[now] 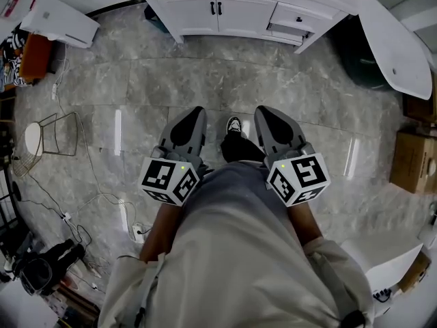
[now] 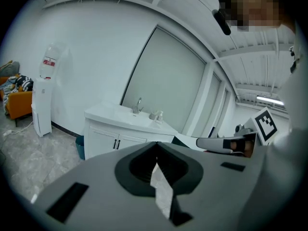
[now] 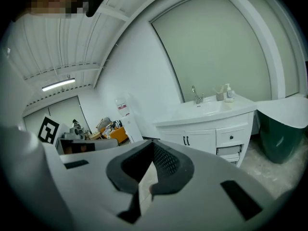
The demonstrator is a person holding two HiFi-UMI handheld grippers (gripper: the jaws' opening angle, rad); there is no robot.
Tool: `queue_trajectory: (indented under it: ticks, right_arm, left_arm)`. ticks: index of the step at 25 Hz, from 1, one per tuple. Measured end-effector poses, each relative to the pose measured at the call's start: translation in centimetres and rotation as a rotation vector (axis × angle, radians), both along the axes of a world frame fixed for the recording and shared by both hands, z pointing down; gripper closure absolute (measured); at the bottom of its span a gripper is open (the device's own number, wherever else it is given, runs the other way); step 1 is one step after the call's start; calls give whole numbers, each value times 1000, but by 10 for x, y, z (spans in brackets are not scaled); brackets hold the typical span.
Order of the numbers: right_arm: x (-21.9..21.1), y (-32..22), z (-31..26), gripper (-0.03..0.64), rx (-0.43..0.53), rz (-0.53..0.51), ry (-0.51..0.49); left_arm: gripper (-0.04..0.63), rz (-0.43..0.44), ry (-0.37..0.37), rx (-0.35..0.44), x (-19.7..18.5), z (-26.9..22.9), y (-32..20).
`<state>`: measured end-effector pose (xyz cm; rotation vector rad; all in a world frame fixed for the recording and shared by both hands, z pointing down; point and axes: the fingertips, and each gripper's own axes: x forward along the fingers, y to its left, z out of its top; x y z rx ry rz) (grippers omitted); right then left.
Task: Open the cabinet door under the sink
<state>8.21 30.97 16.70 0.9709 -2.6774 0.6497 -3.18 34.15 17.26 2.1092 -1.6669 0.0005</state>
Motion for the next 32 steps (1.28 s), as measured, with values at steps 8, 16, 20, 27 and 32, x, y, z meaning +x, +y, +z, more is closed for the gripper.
queue_trajectory:
  ticks: [8, 16, 20, 27, 32]
  right_arm:
    - [0, -77, 2, 606, -24, -39, -40]
    - [-1, -120, 20, 606, -66, -36, -49]
    - [-6, -130, 27, 606, -89, -27, -54]
    - [-22, -158, 38, 606, -78, 21, -12]
    - [-45, -187, 32, 606, -76, 51, 5]
  left_arm:
    - [597, -11, -26, -23, -3, -3, -72]
    - [597, -65, -21, -82, -15, 7, -100]
    - [597, -62, 1, -124, -21, 16, -110]
    - [595, 3, 3, -94, -35, 8, -159]
    - [596, 46, 21, -70, -52, -4, -201]
